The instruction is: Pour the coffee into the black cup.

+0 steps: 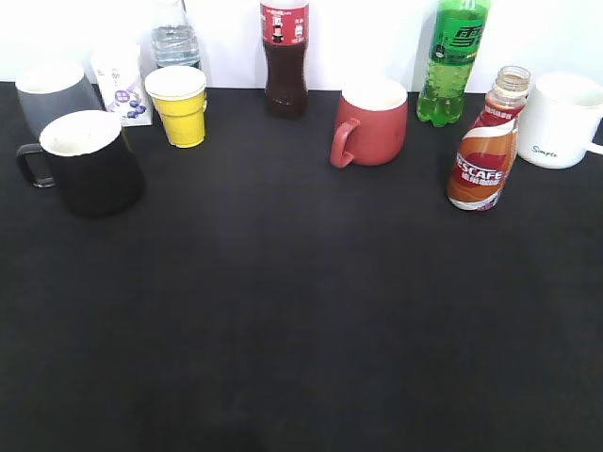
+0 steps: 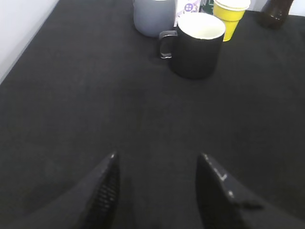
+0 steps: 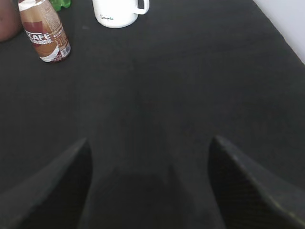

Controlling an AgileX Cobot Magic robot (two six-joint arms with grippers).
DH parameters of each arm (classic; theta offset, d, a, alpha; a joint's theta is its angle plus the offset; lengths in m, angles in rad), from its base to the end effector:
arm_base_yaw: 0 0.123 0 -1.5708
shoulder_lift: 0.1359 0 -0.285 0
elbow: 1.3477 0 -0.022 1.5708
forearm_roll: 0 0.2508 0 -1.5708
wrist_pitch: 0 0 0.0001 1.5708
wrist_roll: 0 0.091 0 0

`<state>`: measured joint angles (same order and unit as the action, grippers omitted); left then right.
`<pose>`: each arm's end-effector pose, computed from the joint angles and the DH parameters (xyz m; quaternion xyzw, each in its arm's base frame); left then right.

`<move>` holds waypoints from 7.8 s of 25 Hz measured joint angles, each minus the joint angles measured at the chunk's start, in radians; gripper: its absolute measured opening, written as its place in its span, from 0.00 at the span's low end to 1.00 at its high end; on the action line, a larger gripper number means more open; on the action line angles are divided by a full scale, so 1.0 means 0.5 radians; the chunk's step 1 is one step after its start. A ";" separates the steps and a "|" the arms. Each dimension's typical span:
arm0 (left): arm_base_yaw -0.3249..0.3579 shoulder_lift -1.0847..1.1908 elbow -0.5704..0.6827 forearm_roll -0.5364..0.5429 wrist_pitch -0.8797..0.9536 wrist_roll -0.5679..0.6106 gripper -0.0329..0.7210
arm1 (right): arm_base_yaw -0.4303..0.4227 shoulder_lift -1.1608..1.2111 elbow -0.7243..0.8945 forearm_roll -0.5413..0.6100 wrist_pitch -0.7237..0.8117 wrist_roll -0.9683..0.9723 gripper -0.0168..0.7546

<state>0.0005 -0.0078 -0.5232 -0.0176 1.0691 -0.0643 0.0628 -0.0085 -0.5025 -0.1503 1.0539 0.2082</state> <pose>-0.0092 -0.0014 0.2830 -0.0269 0.8468 -0.0257 0.5306 -0.0059 -0.0122 0.2792 0.0645 0.8437 -0.0031 0.5329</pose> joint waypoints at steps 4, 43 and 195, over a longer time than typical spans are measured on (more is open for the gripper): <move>0.000 0.000 0.000 0.000 0.000 0.000 0.57 | 0.000 0.000 0.000 0.000 0.000 0.000 0.78; -0.120 3.511 0.362 -0.006 -4.324 -0.001 0.52 | 0.000 0.000 0.000 0.000 0.000 0.000 0.78; -1.422 3.755 -0.867 1.219 -3.798 -0.571 0.10 | 0.059 2.945 -0.226 -1.136 -3.992 -2.351 0.71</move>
<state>-0.7103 1.8695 -0.9568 0.5917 -0.8301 -0.3498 0.0924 1.4641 -0.6156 -0.7184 -0.9420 -0.9671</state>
